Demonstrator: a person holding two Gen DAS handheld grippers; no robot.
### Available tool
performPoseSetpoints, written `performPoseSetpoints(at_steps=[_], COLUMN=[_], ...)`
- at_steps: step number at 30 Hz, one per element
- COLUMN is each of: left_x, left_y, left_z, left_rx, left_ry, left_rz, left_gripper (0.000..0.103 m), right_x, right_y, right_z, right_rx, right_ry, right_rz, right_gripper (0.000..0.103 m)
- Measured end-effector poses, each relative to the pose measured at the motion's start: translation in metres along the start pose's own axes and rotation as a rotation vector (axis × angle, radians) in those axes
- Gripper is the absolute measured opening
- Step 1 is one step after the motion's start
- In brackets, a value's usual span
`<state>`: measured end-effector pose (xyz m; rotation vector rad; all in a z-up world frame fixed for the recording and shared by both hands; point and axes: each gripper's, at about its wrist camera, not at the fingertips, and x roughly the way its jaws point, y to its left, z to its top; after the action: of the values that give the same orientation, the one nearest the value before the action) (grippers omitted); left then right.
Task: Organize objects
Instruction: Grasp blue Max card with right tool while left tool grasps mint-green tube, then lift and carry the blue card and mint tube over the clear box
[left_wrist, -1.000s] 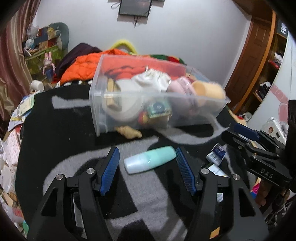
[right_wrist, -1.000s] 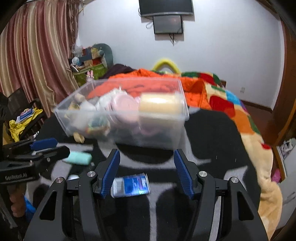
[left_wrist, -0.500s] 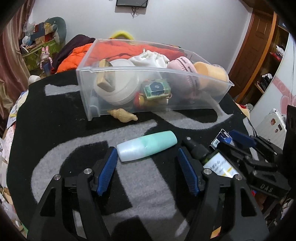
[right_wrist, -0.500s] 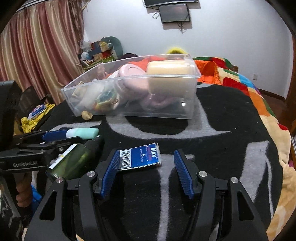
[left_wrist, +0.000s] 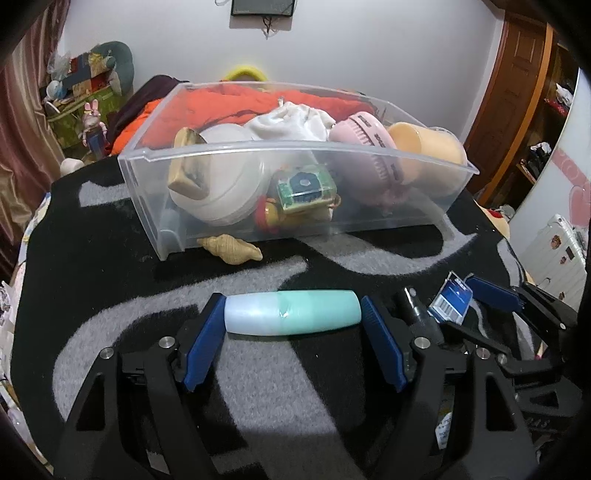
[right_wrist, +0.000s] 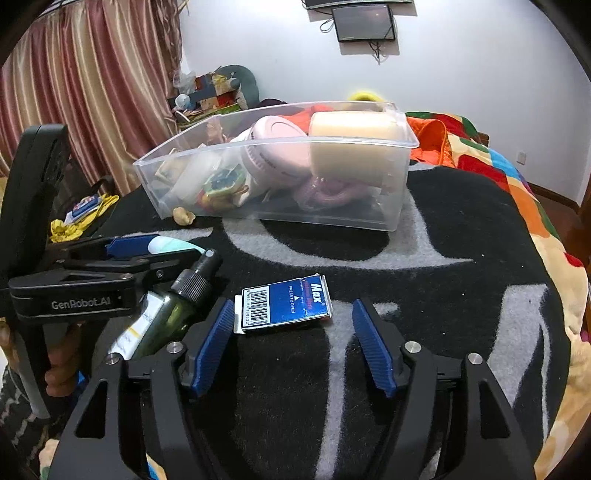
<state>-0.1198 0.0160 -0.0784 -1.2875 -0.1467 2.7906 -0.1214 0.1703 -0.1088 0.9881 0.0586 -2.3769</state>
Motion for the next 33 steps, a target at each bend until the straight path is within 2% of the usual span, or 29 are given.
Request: performPoseSetpoints(at_steps=[6,11,16,24,33], left_x=[-0.001,-0.008,-0.021,-0.042,-0.065], left_y=[0.002,0.008,0.020,0.031,0.036], left_z=[-0.001,-0.003,-0.003,0.000,0.017], left_rx=[-0.010,-0.022,-0.054,-0.088,-0.067], left_ry=[-0.021,-0.042,-0.081,-0.132,-0.207], left_rz=[-0.001,0.012,0.029,0.014,0.026], left_gripper=[0.073,0.073,0.073,0.073,0.073], right_x=[0.004,0.006,0.003,-0.011,-0.032], right_y=[0.002,0.003,0.002,0.005,0.002], right_z=[0.003,0.005,0.007,0.015,0.040], right_rx=[-0.004,-0.011,0.010,0.015,0.023], right_ry=[-0.011,-0.014,-0.029,-0.075,-0.151], right_rz=[-0.031,-0.061,-0.065,-0.059,-0.077], right_gripper=[0.064,0.045,0.044,0.044,0.044])
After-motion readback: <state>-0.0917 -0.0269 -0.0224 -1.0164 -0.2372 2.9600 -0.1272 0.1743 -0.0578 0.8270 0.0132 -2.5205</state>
